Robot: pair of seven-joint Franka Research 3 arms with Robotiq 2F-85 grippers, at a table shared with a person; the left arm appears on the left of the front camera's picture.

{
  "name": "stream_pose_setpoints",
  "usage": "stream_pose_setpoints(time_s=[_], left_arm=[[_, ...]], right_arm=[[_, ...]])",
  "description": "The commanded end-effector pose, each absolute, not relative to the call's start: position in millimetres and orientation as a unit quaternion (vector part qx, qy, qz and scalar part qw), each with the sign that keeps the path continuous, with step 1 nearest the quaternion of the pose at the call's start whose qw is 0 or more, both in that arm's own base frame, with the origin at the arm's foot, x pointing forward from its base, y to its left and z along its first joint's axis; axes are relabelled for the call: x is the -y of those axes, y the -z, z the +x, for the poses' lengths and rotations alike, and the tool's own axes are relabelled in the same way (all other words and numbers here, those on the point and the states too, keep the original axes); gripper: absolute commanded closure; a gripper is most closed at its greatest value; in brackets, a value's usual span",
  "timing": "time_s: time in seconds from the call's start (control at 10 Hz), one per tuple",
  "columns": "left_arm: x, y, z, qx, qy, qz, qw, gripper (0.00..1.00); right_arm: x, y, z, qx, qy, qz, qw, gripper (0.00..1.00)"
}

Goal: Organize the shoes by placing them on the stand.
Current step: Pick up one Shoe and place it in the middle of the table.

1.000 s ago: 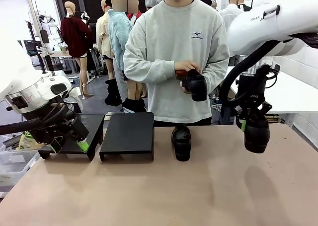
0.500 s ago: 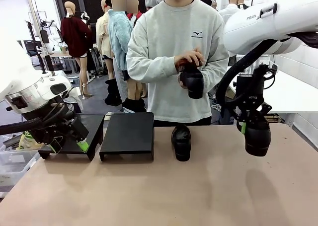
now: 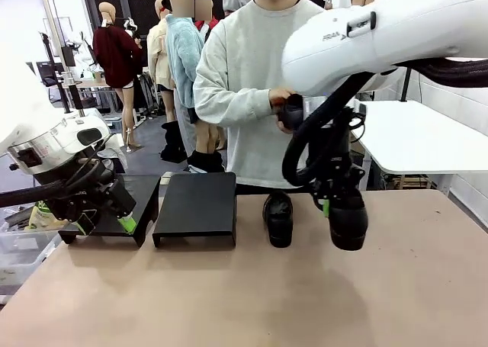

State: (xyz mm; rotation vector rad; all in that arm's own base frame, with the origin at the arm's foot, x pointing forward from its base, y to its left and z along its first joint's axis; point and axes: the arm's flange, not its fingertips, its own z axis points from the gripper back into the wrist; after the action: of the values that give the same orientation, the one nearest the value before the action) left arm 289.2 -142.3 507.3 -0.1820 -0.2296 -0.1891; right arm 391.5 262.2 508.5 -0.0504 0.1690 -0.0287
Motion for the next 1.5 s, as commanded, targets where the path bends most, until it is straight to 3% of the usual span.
stream_pose_setpoints(time_s=[0.0,0.2,0.6,1.4], left_arm=[[138.0,-507.7,289.9,0.113,0.101,-0.084,0.985,0.00],[138.0,-507.7,289.9,0.113,0.101,-0.084,0.985,0.00],[138.0,-507.7,289.9,0.113,0.101,-0.084,0.985,0.00],[138.0,-507.7,289.9,0.113,0.101,-0.084,0.985,0.00]], right_arm=[[-285.7,-517.8,392.2,-0.086,-0.008,-0.034,0.996,1.00],[-311.8,-522.2,387.4,-0.105,-0.055,-0.037,0.992,1.00],[-309.0,-516.2,382.9,-0.096,-0.038,-0.031,0.994,1.00],[-422.7,-435.5,379.7,-0.224,-0.060,0.022,0.973,1.00]])
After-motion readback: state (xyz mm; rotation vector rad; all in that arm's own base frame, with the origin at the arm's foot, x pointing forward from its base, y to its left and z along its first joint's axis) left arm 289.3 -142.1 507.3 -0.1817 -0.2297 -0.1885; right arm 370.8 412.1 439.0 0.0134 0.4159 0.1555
